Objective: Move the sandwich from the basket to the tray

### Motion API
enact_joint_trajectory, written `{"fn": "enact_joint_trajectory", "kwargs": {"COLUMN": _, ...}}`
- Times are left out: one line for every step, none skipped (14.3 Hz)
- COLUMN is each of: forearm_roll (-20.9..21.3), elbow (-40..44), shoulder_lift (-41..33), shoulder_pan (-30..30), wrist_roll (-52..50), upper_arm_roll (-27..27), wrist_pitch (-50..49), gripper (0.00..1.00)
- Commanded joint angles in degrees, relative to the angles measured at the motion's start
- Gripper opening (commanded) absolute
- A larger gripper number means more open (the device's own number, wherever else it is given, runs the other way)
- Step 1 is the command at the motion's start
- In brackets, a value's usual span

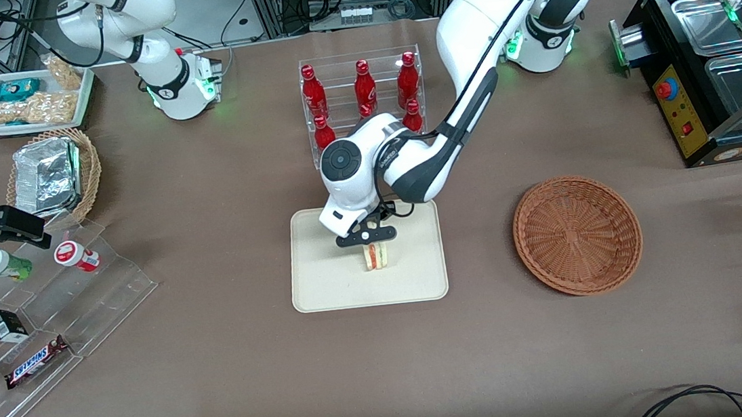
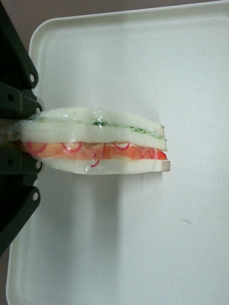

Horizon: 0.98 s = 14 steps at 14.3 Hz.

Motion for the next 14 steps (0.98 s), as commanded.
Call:
{"fn": "enact_joint_trajectory", "kwargs": {"forearm_roll": 1.01, "elbow": 2.40, "shoulder_lift": 1.32, "shoulder_pan": -1.08, "wrist_roll": -0.74, "upper_arm_roll": 0.70, "wrist_pitch": -0.54, "gripper": 0.26}}
{"fn": "enact_joint_trajectory", "kwargs": {"forearm_roll": 1.01, "elbow": 2.31, "shoulder_lift": 1.32, "shoulder_pan": -0.99, "wrist_roll": -0.91, "upper_arm_roll": 0.70, "wrist_pitch": -0.02, "gripper": 0.32}}
{"fn": "enact_joint_trajectory", "kwargs": {"forearm_roll": 0.92, "elbow": 2.31, "shoulder_lift": 1.32, "shoulder_pan": -0.91, "wrist_roll": -1.00, "upper_arm_roll": 0.70, "wrist_pitch": 0.60, "gripper": 0.44}}
{"fn": "enact_joint_trajectory", "kwargs": {"forearm_roll": 0.92, "elbow": 2.40, "shoulder_lift": 1.41, "shoulder_pan": -0.90, "wrist_roll": -1.00, "upper_arm_roll": 0.79, "wrist_pitch": 0.78, "gripper": 0.58}}
{"fn": "enact_joint_trajectory", "kwargs": {"forearm_roll": 0.74, "elbow": 2.31, "shoulder_lift": 1.15, "shoulder_pan": -0.90, "wrist_roll": -1.09, "upper_arm_roll": 0.79, "wrist_pitch": 0.52, "gripper": 0.60}}
{"fn": "enact_joint_trajectory", "kwargs": {"forearm_roll": 0.74, "elbow": 2.31, "shoulder_lift": 0.97, "shoulder_pan": -0.90, "wrist_roll": -1.53, "upper_arm_roll": 0.79, "wrist_pitch": 0.43, "gripper": 0.66}}
{"fn": "enact_joint_trajectory", "kwargs": {"forearm_roll": 0.66, "elbow": 2.49, "shoulder_lift": 0.97, "shoulder_pan": -0.73, "wrist_roll": -2.31, "upper_arm_roll": 0.87, "wrist_pitch": 0.51, "gripper": 0.71}}
{"fn": "enact_joint_trajectory", "kwargs": {"forearm_roll": 0.74, "elbow": 2.49, "shoulder_lift": 0.71, "shoulder_pan": -0.64, "wrist_roll": -2.76, "upper_arm_roll": 0.87, "wrist_pitch": 0.52, "gripper": 0.75}}
{"fn": "enact_joint_trajectory", "kwargs": {"forearm_roll": 0.66, "elbow": 2.49, "shoulder_lift": 0.27, "shoulder_pan": -0.38, "wrist_roll": -2.76, "upper_arm_roll": 0.96, "wrist_pitch": 0.25, "gripper": 0.79}}
{"fn": "enact_joint_trajectory", "kwargs": {"forearm_roll": 0.48, "elbow": 2.32, "shoulder_lift": -1.47, "shoulder_pan": -0.20, "wrist_roll": -2.85, "upper_arm_roll": 0.96, "wrist_pitch": -0.62, "gripper": 0.85}}
{"fn": "enact_joint_trajectory", "kwargs": {"forearm_roll": 0.39, "elbow": 2.14, "shoulder_lift": -2.79, "shoulder_pan": -0.11, "wrist_roll": -2.76, "upper_arm_roll": 1.05, "wrist_pitch": -3.24, "gripper": 1.00}}
{"fn": "enact_joint_trajectory", "kwargs": {"forearm_roll": 0.04, "elbow": 2.31, "shoulder_lift": -4.37, "shoulder_pan": -0.03, "wrist_roll": -2.59, "upper_arm_roll": 1.31, "wrist_pitch": -6.74, "gripper": 1.00}}
{"fn": "enact_joint_trajectory", "kwargs": {"forearm_roll": -2.05, "elbow": 2.31, "shoulder_lift": -6.39, "shoulder_pan": -0.03, "wrist_roll": -1.98, "upper_arm_roll": 3.23, "wrist_pitch": -9.48, "gripper": 1.00}}
{"fn": "enact_joint_trajectory", "kwargs": {"forearm_roll": -6.33, "elbow": 2.05, "shoulder_lift": -9.46, "shoulder_pan": -0.03, "wrist_roll": -1.53, "upper_arm_roll": 5.86, "wrist_pitch": -11.77, "gripper": 1.00}}
